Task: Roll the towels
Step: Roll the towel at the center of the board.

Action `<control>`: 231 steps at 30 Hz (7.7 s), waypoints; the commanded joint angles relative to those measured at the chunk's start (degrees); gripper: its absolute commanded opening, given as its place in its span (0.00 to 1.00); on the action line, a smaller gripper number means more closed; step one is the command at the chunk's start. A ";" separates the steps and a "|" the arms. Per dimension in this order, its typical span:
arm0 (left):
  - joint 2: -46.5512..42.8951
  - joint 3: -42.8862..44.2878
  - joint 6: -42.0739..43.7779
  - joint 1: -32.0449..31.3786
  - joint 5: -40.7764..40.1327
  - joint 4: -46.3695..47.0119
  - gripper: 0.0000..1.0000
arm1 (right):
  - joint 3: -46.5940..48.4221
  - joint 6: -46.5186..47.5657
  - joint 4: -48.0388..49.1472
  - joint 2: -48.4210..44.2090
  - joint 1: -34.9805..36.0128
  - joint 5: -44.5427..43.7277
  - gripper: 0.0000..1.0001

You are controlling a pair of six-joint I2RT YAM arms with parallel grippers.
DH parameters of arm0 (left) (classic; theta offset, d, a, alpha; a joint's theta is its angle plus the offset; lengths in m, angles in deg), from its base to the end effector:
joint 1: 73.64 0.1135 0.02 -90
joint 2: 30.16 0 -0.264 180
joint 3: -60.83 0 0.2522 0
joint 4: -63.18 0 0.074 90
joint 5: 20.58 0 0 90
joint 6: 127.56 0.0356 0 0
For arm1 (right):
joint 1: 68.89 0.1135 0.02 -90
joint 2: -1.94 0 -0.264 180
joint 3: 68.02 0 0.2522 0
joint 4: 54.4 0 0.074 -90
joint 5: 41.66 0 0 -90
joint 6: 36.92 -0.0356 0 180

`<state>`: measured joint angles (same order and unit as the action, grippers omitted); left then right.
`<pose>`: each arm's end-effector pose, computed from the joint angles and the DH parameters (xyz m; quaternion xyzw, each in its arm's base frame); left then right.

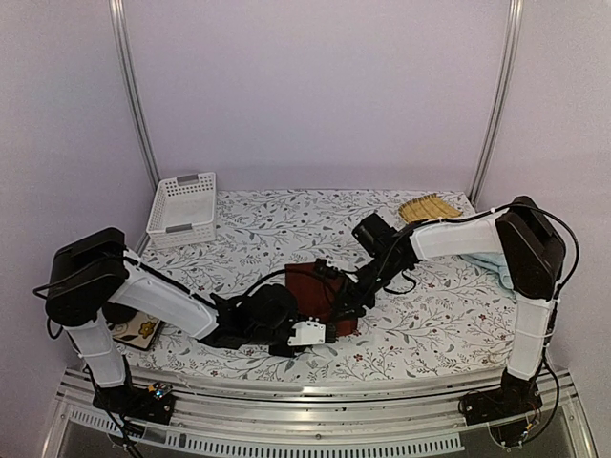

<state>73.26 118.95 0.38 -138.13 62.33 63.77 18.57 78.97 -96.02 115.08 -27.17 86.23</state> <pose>0.1488 -0.3017 0.1141 0.7031 0.5956 -0.0327 0.3871 0.2745 0.2741 0.1488 -0.5678 0.7375 0.3404 0.1335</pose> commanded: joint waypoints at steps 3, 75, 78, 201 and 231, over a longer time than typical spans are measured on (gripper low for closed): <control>3.06 0.87 -1.34 1.54 4.01 -8.89 0.38 | 0.13 0.73 1.19 -5.01 -0.75 -2.57 0.64; 1.50 11.40 -11.19 6.88 16.12 -30.23 0.10 | -13.18 3.10 8.95 -18.00 -3.92 -15.03 0.66; 1.79 13.16 -11.75 7.73 20.93 -32.80 0.10 | -18.79 4.85 14.05 -22.51 -3.98 -16.98 0.68; -6.10 -10.92 5.26 -0.69 -13.65 12.04 0.64 | 3.10 -2.46 2.88 6.21 1.10 2.80 0.25; -1.18 3.01 -2.72 4.83 1.88 -13.41 0.00 | 0.63 -0.49 3.24 -3.85 -1.12 -4.59 0.73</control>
<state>72.58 119.96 0.24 -134.88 55.49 60.10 20.61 77.39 -93.37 117.33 -26.76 84.74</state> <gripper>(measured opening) 0.144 0.681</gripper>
